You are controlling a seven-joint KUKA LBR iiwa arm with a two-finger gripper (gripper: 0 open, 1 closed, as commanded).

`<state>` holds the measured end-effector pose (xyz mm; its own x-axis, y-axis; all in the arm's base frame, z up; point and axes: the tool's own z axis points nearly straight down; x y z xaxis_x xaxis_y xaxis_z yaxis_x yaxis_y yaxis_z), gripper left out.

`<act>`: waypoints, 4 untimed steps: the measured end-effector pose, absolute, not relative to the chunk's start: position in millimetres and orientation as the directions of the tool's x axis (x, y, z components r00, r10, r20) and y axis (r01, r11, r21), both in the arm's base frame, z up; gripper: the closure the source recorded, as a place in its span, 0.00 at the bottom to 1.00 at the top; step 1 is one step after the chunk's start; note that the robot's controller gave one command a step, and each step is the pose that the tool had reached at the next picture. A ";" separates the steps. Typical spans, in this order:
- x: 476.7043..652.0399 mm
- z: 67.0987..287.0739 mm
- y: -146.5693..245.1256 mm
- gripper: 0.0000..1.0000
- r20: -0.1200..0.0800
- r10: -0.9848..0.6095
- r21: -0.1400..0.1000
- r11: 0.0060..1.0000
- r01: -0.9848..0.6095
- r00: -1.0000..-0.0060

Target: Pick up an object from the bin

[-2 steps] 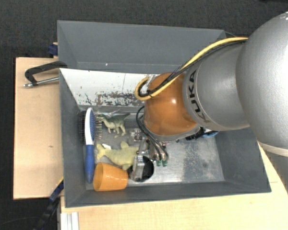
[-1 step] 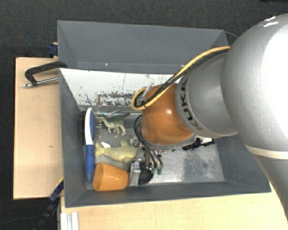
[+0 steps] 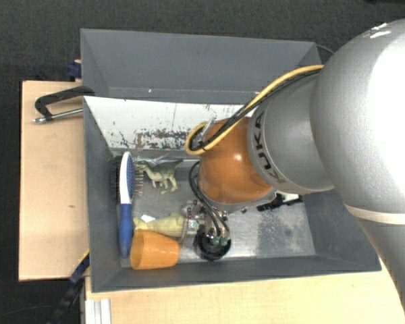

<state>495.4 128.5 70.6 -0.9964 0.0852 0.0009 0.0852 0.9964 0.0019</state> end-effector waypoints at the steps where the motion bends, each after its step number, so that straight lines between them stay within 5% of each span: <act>1: 512.1 72.3 60.8 1.00 -0.006 0.136 -0.001 0.991 0.136 -0.991; 2: 550.4 71.1 41.1 1.00 -0.007 -0.403 -0.002 0.915 -0.403 -0.915; 3: 556.1 71.3 130.0 1.00 -0.008 -0.905 -0.003 0.425 -0.905 -0.425; 4: 565.3 255.4 143.0 1.00 -0.011 -0.944 -0.012 0.329 -0.944 -0.329</act>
Offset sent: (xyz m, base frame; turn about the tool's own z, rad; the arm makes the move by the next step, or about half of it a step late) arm 0.0148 -0.0640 0.0009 0.0447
